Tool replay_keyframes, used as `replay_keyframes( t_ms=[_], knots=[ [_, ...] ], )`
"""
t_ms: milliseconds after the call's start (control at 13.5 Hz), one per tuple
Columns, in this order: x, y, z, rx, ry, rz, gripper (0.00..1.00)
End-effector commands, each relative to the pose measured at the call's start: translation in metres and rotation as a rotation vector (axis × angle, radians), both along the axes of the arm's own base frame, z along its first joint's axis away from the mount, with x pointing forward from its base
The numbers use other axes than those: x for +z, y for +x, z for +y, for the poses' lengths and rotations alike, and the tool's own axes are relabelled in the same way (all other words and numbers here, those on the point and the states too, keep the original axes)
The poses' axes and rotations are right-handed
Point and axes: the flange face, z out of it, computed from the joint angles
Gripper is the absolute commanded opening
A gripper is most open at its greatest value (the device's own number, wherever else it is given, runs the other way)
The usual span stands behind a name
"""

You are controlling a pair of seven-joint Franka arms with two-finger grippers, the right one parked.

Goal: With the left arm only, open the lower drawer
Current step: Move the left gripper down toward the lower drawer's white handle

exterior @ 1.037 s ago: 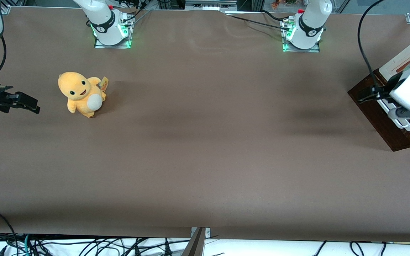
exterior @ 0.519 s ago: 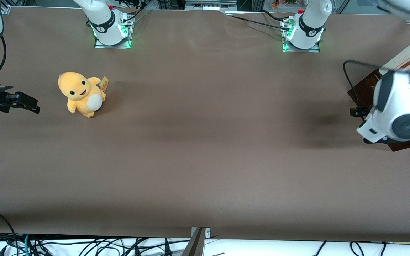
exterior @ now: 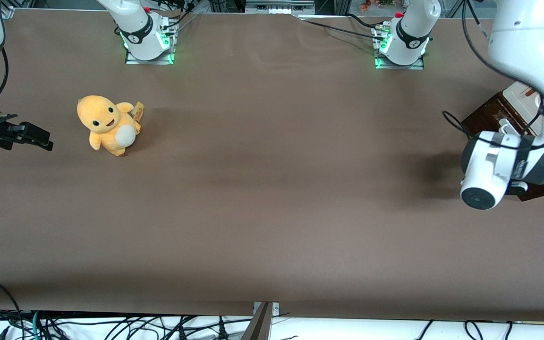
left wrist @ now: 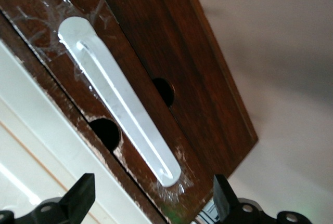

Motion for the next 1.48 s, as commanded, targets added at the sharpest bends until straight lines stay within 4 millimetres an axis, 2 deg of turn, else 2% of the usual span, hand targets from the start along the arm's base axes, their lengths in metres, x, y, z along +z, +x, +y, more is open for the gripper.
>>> replay_keyframes(
  t_ms=[0, 296, 370, 519, 593, 667, 815, 889, 1185, 1407],
  knots=[
    [-0.013, 0.002, 0.018, -0.010, 0.081, 0.033, 1.00],
    [-0.027, 0.000, 0.035, -0.024, 0.115, 0.064, 1.00],
    [-0.033, -0.001, 0.033, -0.032, 0.120, 0.071, 0.93],
    [-0.037, -0.002, 0.033, -0.034, 0.120, 0.081, 0.49],
    [-0.037, -0.002, 0.034, -0.032, 0.121, 0.081, 0.33],
    [-0.039, -0.002, 0.033, -0.034, 0.121, 0.082, 0.21],
    [-0.045, -0.002, 0.030, -0.039, 0.121, 0.093, 0.04],
    [-0.046, -0.002, 0.029, -0.041, 0.121, 0.094, 0.00],
    [-0.047, 0.001, 0.020, -0.059, 0.122, 0.093, 0.00],
    [-0.049, 0.011, 0.001, -0.074, 0.135, 0.093, 0.00]
  ],
)
